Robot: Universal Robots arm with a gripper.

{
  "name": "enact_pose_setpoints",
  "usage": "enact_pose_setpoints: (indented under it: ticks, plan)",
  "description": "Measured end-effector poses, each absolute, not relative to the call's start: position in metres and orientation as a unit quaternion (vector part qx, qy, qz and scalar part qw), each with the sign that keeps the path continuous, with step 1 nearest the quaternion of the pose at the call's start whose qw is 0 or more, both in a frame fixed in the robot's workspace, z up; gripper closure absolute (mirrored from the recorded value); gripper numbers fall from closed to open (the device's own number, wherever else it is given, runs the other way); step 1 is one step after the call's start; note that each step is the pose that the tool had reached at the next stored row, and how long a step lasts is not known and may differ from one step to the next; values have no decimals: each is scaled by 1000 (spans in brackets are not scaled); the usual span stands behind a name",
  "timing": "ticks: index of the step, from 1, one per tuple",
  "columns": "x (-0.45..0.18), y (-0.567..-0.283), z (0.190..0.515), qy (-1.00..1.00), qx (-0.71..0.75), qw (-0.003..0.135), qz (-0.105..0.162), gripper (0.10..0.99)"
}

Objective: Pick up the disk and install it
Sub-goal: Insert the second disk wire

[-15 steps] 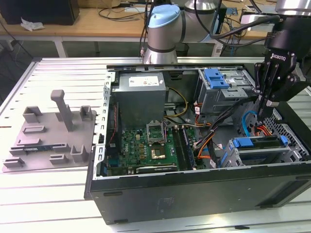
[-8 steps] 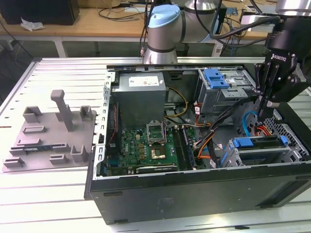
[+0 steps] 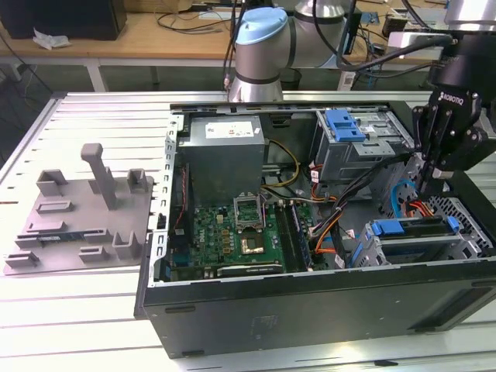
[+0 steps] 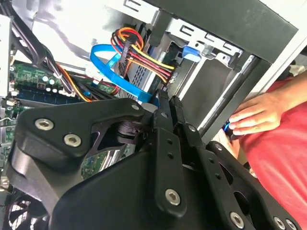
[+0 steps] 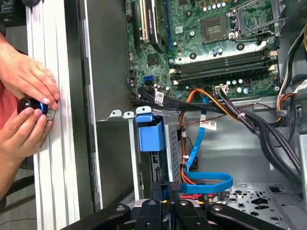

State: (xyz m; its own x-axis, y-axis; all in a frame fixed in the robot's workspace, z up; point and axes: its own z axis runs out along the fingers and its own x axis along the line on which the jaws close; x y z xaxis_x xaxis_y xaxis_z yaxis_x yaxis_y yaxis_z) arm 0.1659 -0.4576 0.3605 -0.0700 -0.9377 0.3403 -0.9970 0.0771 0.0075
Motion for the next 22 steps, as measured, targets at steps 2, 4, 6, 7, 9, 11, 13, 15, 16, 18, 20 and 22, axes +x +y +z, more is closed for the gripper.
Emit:
enact_pose_setpoints:
  ticks: [2, 4, 6, 7, 9, 11, 13, 15, 16, 18, 20, 22]
  plan:
    - [165, -462, 360, -724, 670, 120, 113, 925]
    - [165, -470, 360, -724, 671, 117, 109, 925]
    - [165, -474, 360, -725, 671, 114, 106, 925]
    - [165, -475, 360, -725, 671, 112, 104, 925]
    - [165, -478, 360, -726, 672, 108, 100, 925]
    - [164, -481, 360, -727, 673, 102, 94, 925]
    - [164, -484, 360, -728, 674, 96, 88, 925]
    - [163, -486, 360, -728, 674, 91, 82, 925]
    - [163, -488, 360, -729, 675, 87, 78, 925]
    - [162, -492, 359, -729, 676, 80, 71, 925]
    - [161, -495, 359, -730, 676, 76, 66, 925]
    - [160, -497, 359, -730, 677, 71, 61, 925]
